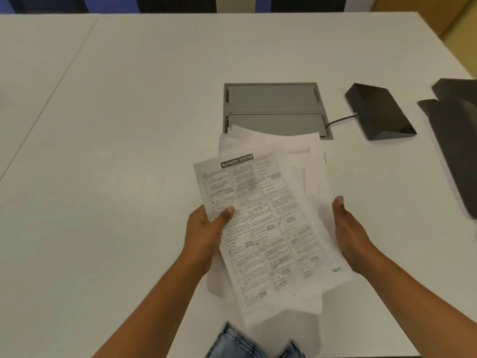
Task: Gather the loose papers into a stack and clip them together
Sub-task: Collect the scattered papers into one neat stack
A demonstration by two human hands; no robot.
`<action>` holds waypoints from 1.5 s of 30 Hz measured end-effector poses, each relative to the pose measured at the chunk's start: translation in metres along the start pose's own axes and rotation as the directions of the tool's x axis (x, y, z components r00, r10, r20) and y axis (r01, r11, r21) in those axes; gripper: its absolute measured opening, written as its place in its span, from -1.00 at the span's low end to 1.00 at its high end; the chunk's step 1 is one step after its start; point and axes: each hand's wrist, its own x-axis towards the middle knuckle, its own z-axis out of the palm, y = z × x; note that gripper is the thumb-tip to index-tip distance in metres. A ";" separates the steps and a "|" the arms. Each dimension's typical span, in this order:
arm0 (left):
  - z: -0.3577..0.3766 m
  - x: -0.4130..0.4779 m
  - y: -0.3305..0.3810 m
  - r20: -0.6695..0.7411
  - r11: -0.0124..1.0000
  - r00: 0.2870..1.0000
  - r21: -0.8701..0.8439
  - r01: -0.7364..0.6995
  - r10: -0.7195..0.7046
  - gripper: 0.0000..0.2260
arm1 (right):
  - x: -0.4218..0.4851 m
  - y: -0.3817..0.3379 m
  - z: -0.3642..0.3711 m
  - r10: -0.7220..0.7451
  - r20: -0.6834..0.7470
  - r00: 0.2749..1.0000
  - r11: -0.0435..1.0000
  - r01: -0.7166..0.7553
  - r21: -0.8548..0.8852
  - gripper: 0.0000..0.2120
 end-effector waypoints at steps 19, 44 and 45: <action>0.013 0.006 0.012 0.115 0.952 0.984 -0.292 -0.095 0.134 -0.79 | 0.000 -0.010 0.011 -0.211 0.221 0.952 0.957 0.155 0.247 -0.65; 0.036 0.011 0.037 0.033 0.874 0.875 0.041 -0.485 0.484 -0.65 | 0.018 -0.030 0.021 -0.501 0.037 0.865 0.862 0.494 0.114 -0.60; 0.037 0.012 0.041 0.029 0.868 0.869 0.053 -0.494 0.494 -0.62 | 0.018 -0.030 0.019 -0.498 0.039 0.866 0.864 0.492 0.107 -0.62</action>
